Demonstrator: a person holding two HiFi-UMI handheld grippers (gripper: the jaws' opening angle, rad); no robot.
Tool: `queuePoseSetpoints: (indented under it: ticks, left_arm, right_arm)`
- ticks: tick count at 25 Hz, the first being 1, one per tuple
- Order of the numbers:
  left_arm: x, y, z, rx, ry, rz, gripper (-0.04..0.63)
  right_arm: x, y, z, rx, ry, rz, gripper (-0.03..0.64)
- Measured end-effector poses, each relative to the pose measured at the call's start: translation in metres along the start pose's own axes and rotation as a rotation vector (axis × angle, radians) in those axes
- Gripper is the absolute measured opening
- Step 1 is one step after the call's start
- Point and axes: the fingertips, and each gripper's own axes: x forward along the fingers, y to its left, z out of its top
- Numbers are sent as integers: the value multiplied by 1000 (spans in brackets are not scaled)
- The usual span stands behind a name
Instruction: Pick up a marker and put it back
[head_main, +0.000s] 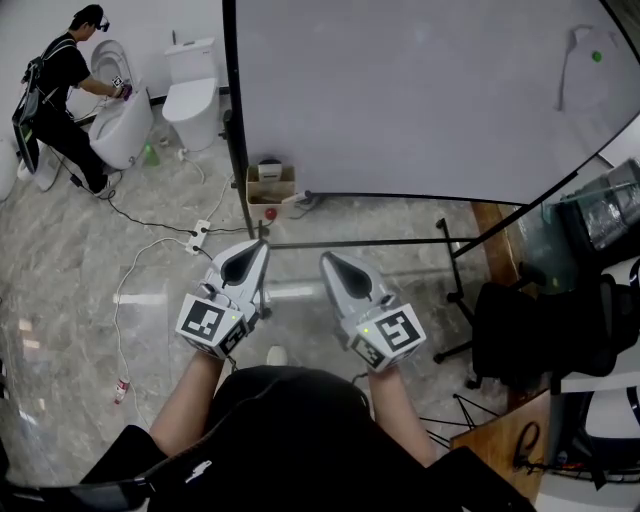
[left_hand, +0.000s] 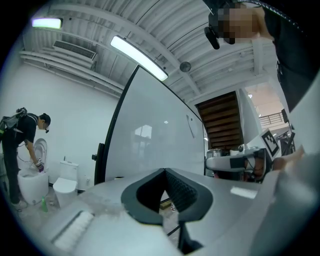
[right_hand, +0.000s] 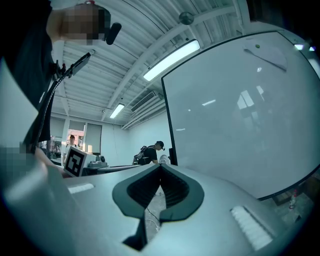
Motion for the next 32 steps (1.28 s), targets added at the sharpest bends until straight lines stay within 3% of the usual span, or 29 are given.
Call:
queuePoseSetpoints:
  ticks: [20,32]
  left_arm:
    - [31,69,-9,-20,12,23,3]
    - [56,79,2,-4,-6,167,3]
  right_arm:
    - [71,-30,-5,-3,26,15,9]
    - [96,-69,6,2,38,149,9]
